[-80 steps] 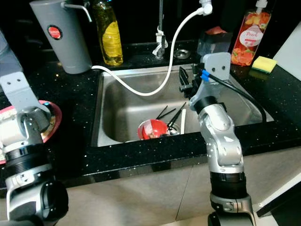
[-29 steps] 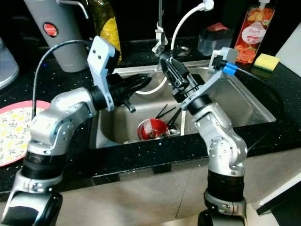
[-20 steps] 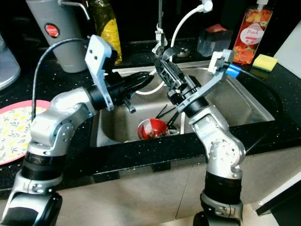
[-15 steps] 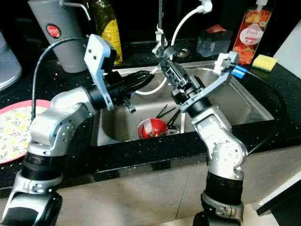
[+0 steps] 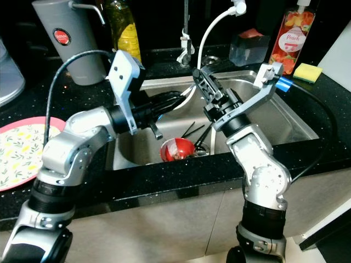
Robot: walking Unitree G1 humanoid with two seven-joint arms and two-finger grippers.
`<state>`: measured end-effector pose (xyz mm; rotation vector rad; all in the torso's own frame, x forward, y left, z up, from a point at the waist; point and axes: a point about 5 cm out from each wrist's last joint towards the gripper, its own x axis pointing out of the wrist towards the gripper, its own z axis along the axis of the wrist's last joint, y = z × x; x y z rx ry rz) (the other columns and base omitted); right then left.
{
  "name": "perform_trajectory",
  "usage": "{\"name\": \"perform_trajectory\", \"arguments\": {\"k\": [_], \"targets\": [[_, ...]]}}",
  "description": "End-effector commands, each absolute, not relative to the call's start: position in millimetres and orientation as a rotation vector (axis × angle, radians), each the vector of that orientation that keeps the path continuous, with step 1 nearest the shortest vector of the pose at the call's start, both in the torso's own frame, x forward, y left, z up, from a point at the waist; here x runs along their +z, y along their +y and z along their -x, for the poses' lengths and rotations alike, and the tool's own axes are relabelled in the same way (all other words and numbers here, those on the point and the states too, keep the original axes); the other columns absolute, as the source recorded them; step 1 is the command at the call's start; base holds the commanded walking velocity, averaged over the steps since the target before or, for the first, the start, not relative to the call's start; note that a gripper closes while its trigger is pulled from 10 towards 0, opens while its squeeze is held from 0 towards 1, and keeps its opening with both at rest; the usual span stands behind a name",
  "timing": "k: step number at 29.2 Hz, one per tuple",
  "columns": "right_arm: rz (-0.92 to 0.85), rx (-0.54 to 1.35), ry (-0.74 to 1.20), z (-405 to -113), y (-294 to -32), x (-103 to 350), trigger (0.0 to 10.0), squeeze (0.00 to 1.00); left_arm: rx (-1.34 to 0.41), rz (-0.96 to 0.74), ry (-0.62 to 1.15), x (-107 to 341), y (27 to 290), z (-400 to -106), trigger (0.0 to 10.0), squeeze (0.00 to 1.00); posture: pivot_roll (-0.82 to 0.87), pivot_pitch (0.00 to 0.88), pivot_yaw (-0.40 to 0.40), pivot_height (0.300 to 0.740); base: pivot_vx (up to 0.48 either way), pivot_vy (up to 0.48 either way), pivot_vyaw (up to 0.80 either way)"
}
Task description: Kitchen organization
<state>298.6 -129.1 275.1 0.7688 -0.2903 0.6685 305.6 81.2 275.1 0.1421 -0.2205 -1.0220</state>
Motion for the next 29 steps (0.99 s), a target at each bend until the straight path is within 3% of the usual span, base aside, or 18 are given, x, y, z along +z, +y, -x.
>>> {"name": "perform_trajectory", "arguments": {"k": [1, 9, 10, 14, 15, 16, 17, 20, 25, 29], "targets": [[-0.771, 0.658, -0.270, -299, -130, 272, 0.0, 0.00, -1.018, -0.163, -0.219, 273, 84, -306, 10.0, 0.00, 0.05, 0.004, 0.026, 0.740, 0.000, 0.000, 0.00], [-0.775, 0.656, -0.270, -299, -130, 271, 0.0, 0.00, -0.976, -0.177, -0.216, 273, 84, -310, 10.0, 0.02, 0.05, 0.005, 0.022, 0.740, 0.000, 0.000, 0.00], [-0.775, 0.656, -0.270, -299, -130, 271, 0.0, 0.00, -0.963, -0.145, -0.217, 274, 84, -312, 10.0, 1.00, 0.05, 0.006, 0.022, 0.740, 0.000, 0.000, 0.00], [-0.767, 0.647, -0.266, -300, -131, 270, 0.0, 0.00, -0.931, -0.113, -0.253, 281, 87, -314, 10.0, 1.00, 0.05, 0.005, 0.021, 0.740, 0.000, 0.000, 0.00], [-0.711, 0.592, -0.269, -303, -134, 269, 9.4, 0.00, -0.940, -0.079, -0.259, 284, 91, -312, 10.0, 0.00, 0.05, 0.005, 0.021, 0.740, 0.000, 0.000, 0.00], [-0.668, 0.551, -0.272, -305, -136, 268, 9.4, 0.00, -0.948, -0.054, -0.264, 286, 93, -311, 10.0, 0.00, 0.05, 0.005, 0.021, 0.740, 0.000, 0.000, 0.00], [-0.630, 0.496, -0.280, -309, -139, 268, 10.0, 0.00, -0.956, -0.023, -0.266, 288, 96, -309, 10.0, 0.00, 0.05, 0.007, 0.027, 0.740, 0.000, 0.000, 0.00], [-0.562, 0.334, -0.302, -318, -151, 268, 10.0, 0.00, -0.971, 0.006, -0.268, 287, 104, -303, 10.0, 0.00, 0.05, 0.006, 0.027, 0.740, 0.000, 0.000, 0.00], [-0.498, 0.218, -0.286, -326, -159, 263, 10.0, 0.00, -0.963, 0.009, -0.266, 285, 107, -301, 10.0, 0.00, 0.05, 0.002, 0.026, 0.740, 0.000, 0.000, 0.00], [-0.108, 0.059, -0.146, -344, -161, 231, 10.0, 0.00, -0.892, 0.001, -0.229, 278, 109, -308, 10.0, 0.00, 0.05, 0.000, 0.021, 0.740, 0.000, 0.000, 0.00]]}}
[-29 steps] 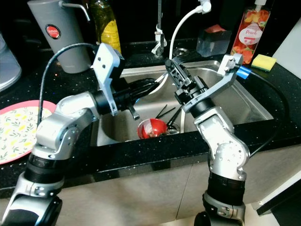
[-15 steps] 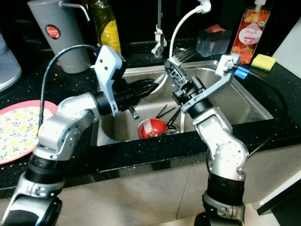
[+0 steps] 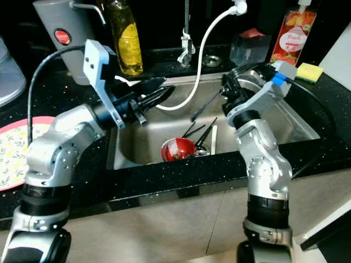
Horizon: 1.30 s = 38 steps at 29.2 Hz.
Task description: Kitchen organization
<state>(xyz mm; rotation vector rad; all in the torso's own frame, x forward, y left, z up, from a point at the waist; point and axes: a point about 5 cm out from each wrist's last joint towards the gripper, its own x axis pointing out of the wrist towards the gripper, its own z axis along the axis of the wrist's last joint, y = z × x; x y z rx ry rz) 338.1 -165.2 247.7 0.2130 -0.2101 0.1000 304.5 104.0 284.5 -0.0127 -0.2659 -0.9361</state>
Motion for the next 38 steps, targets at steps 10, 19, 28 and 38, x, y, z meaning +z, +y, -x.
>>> {"name": "perform_trajectory", "arguments": {"k": [10, 19, 28, 38], "targets": [[0.007, 0.065, -0.086, -346, -148, 202, 10.0, 1.00, -0.851, 0.003, -0.188, 271, 109, -309, 10.0, 0.00, 0.05, 0.000, 0.016, 0.740, 0.000, 0.000, 0.00], [-0.012, 0.059, -0.414, -331, -151, 257, 10.0, 0.00, -0.755, 0.047, -0.161, 267, 110, -319, 10.0, 0.00, 0.05, 0.000, 0.021, 0.740, 0.000, 0.000, 0.00], [0.034, 0.111, -0.505, -321, -139, 273, 10.0, 0.00, -0.672, 0.069, -0.150, 268, 116, -327, 10.0, 0.00, 0.05, 0.000, 0.023, 0.740, 0.000, 0.000, 0.00], [-0.015, 0.154, -0.498, -320, -134, 272, 10.0, 0.00, -0.614, 0.035, -0.134, 265, 119, -330, 10.0, 0.00, 0.05, 0.002, 0.020, 0.740, 0.000, 0.000, 0.00]]}}
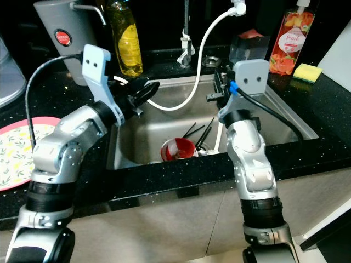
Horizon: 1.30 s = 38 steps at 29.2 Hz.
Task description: Kitchen organization
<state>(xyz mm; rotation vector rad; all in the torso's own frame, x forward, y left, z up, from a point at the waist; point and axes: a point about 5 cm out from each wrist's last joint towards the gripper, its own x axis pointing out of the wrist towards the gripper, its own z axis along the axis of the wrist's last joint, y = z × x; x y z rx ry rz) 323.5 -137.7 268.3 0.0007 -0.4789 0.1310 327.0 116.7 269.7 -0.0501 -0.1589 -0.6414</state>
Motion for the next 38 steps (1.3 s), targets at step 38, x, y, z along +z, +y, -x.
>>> {"name": "perform_trajectory", "arguments": {"k": [38], "targets": [[-0.030, 0.159, -0.451, -323, -137, 263, 10.0, 0.00, 0.813, 0.489, 0.470, 196, 260, -335, 10.0, 0.00, 0.06, 0.006, 0.020, 0.740, 0.000, 0.000, 0.00]]}}
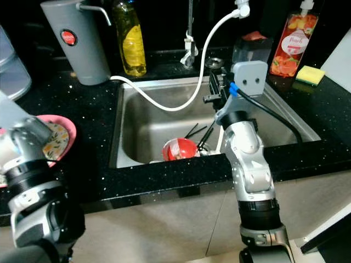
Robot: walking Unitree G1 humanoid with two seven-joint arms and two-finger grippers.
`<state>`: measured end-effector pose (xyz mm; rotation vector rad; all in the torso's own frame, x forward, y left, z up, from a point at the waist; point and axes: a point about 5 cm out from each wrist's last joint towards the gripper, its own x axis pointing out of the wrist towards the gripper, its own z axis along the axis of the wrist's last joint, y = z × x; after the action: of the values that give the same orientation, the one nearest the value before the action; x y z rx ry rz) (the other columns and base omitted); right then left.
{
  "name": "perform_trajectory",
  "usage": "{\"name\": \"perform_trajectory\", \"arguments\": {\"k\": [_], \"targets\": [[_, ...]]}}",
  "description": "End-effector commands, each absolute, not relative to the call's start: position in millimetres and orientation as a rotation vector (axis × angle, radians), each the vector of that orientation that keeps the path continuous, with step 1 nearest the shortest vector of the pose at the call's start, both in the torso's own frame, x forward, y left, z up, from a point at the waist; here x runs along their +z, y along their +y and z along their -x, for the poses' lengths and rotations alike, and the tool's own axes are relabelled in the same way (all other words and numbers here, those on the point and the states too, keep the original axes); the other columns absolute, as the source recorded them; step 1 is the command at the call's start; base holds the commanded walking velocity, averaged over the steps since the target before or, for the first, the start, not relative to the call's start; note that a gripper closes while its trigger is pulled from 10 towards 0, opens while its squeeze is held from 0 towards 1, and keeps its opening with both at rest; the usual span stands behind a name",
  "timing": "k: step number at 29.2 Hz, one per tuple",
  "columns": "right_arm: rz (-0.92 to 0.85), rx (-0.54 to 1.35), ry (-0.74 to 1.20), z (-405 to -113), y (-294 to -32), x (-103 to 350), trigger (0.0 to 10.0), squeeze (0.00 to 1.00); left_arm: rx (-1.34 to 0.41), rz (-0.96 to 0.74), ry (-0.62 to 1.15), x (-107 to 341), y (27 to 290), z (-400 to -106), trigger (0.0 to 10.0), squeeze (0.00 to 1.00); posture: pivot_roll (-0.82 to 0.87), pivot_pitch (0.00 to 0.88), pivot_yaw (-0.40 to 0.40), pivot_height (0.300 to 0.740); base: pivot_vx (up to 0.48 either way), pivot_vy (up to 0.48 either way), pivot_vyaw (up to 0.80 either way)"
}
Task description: Kitchen organization
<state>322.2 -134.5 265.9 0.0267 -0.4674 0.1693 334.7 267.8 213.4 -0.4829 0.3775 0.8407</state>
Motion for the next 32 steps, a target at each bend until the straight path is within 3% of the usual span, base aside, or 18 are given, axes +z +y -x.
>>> {"name": "perform_trajectory", "arguments": {"k": [1, 13, 21, 32], "targets": [[-0.029, 0.158, -0.451, -323, -138, 263, 10.0, 0.00, 0.809, 0.476, 0.490, 194, 258, -335, 10.0, 0.00, 0.06, 0.006, 0.020, 0.740, 0.000, 0.000, 0.00], [-0.029, 0.156, -0.451, -324, -138, 262, 10.0, 0.00, 0.609, 0.480, 0.541, 191, 237, -346, 10.0, 0.00, 0.06, 0.006, 0.020, 0.740, 0.000, 0.000, 0.00], [-0.029, 0.158, -0.452, -324, -138, 263, 10.0, 0.00, 0.337, 0.435, 0.537, 196, 208, -357, 10.0, 0.00, 0.06, 0.003, 0.024, 0.740, 0.000, 0.000, 0.00], [-0.027, 0.160, -0.455, -324, -138, 263, 10.0, 0.00, 0.109, 0.381, 0.539, 198, 185, -359, 10.0, 0.00, 0.06, 0.001, 0.025, 0.740, 0.000, 0.000, 0.00]]}}
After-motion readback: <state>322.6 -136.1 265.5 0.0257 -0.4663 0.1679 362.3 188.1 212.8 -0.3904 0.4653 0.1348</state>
